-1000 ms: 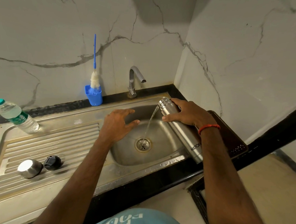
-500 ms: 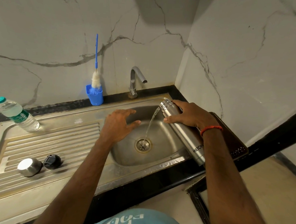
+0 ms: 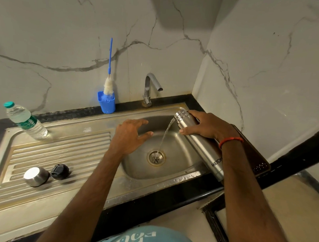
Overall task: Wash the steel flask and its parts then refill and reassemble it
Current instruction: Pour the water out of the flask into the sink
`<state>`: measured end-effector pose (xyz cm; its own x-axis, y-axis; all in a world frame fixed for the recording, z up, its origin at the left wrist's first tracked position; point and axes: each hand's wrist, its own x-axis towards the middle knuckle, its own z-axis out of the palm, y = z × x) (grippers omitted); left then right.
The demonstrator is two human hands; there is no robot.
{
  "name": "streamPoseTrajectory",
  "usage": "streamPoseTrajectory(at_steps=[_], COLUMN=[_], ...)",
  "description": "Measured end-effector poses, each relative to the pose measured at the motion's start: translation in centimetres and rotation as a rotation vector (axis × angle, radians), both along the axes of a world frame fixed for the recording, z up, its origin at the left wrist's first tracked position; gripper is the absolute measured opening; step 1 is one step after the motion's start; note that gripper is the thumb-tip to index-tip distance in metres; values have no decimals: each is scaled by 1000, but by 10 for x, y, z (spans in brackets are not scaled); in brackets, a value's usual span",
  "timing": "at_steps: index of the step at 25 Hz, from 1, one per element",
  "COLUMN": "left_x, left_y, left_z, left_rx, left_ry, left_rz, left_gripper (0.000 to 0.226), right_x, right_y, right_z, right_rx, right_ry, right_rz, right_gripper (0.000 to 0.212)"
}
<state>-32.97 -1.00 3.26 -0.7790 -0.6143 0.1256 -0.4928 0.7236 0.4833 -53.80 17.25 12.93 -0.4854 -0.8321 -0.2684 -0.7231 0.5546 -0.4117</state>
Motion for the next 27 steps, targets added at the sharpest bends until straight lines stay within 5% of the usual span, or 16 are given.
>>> streamPoseTrajectory(at_steps=[27], left_x=[1], left_y=[9], left_z=[3], left_rx=[-114], left_ry=[-104], left_rz=[5], left_gripper=[63], right_x=[-2], right_y=[9], right_z=[-4], right_rx=[71], right_ry=[34], right_rz=[25], right_gripper=[88])
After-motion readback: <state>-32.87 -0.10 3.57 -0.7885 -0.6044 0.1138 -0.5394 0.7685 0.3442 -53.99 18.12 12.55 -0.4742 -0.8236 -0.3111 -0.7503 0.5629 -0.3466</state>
